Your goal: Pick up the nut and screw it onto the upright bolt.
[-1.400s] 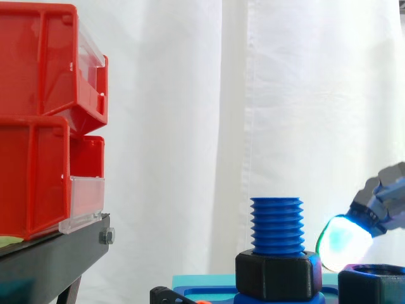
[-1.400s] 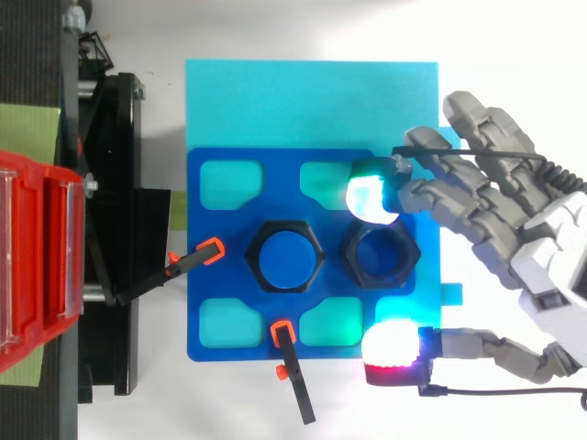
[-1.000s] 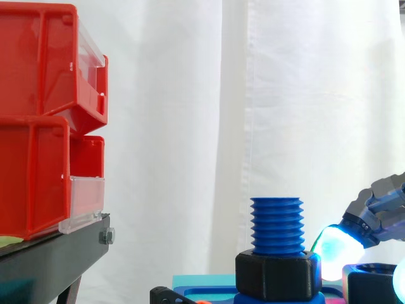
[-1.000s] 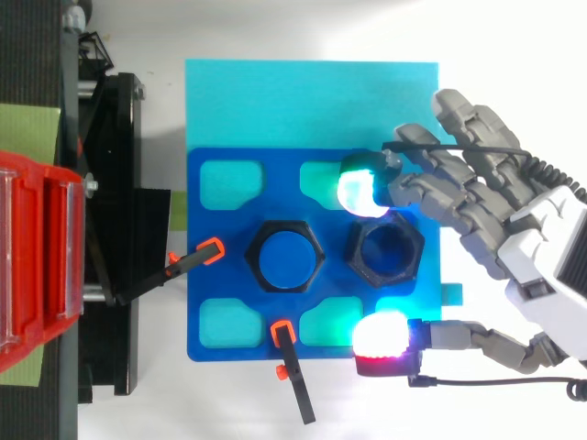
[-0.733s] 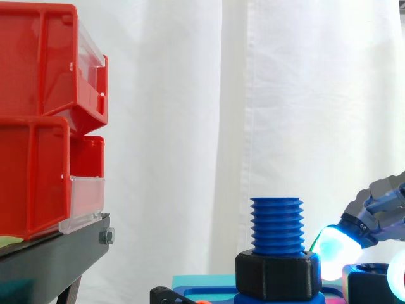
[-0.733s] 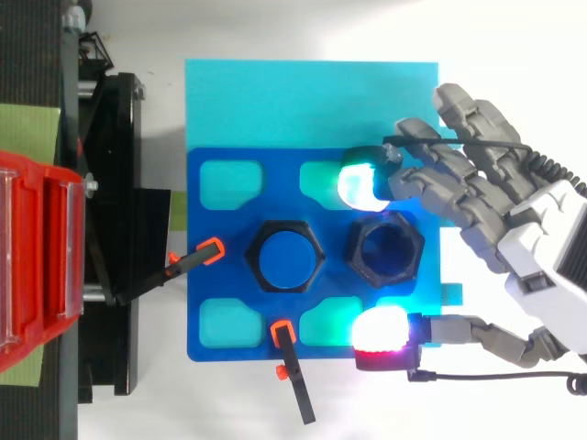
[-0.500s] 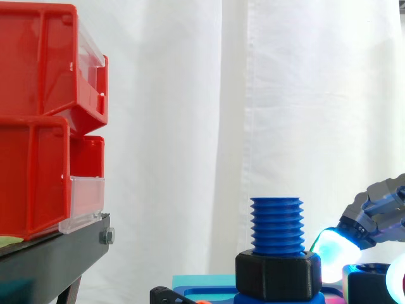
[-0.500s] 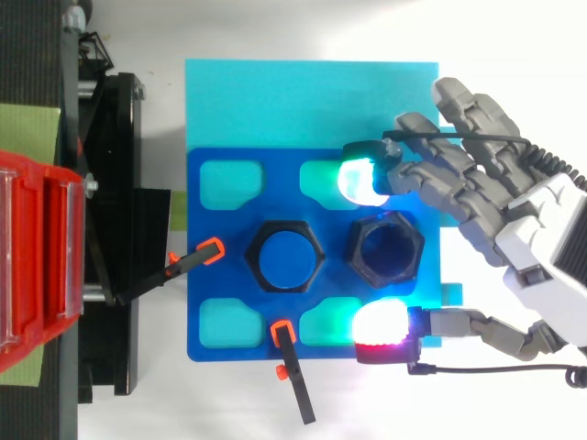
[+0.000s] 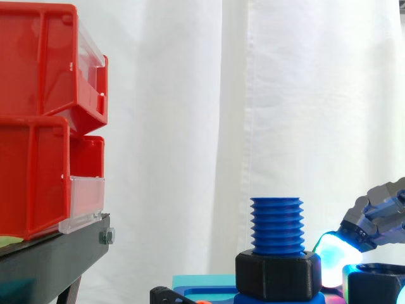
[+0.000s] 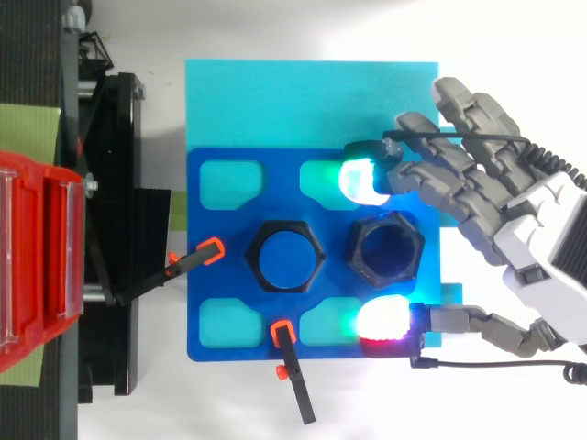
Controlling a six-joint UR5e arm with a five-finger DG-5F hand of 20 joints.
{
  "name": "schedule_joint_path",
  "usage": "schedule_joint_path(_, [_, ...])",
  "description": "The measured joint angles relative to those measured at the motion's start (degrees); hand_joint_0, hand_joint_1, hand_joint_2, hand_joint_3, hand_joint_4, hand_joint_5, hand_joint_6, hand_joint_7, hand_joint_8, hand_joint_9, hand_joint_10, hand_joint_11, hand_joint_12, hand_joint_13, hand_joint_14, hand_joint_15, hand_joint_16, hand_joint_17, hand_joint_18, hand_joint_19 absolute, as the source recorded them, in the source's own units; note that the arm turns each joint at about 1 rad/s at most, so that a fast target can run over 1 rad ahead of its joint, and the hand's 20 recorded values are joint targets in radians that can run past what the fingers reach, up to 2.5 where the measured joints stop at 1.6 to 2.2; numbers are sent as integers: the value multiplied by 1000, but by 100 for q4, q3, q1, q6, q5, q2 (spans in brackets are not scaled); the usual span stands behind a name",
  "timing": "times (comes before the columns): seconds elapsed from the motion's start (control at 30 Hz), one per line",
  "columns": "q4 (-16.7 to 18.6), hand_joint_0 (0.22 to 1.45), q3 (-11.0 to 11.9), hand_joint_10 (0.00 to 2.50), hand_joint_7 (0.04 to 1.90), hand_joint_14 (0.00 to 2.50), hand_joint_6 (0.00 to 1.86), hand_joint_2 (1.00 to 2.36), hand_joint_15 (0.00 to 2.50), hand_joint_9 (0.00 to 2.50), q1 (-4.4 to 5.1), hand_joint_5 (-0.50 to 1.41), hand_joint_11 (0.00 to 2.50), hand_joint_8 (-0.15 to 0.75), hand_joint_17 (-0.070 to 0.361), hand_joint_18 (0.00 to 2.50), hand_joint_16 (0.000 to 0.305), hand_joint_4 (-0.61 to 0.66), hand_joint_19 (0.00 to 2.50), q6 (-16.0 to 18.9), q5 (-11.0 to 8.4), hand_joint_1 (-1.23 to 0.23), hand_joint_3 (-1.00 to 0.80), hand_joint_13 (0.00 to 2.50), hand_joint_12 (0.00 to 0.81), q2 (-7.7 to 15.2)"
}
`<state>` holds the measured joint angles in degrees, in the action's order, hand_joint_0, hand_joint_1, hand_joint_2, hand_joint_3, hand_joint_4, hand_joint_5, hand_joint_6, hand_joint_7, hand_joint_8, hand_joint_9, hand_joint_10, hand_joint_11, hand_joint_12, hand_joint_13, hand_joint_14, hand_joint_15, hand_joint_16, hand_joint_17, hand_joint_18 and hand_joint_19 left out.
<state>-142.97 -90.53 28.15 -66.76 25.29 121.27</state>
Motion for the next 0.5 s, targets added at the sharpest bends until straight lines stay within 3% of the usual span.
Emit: schedule_joint_path(0.5, [-200,419,9,0,786,0,502,1000,0,385,-1,-228,11,276,99,0,44,226,0,3,-2,-824,-500,164,338,-11])
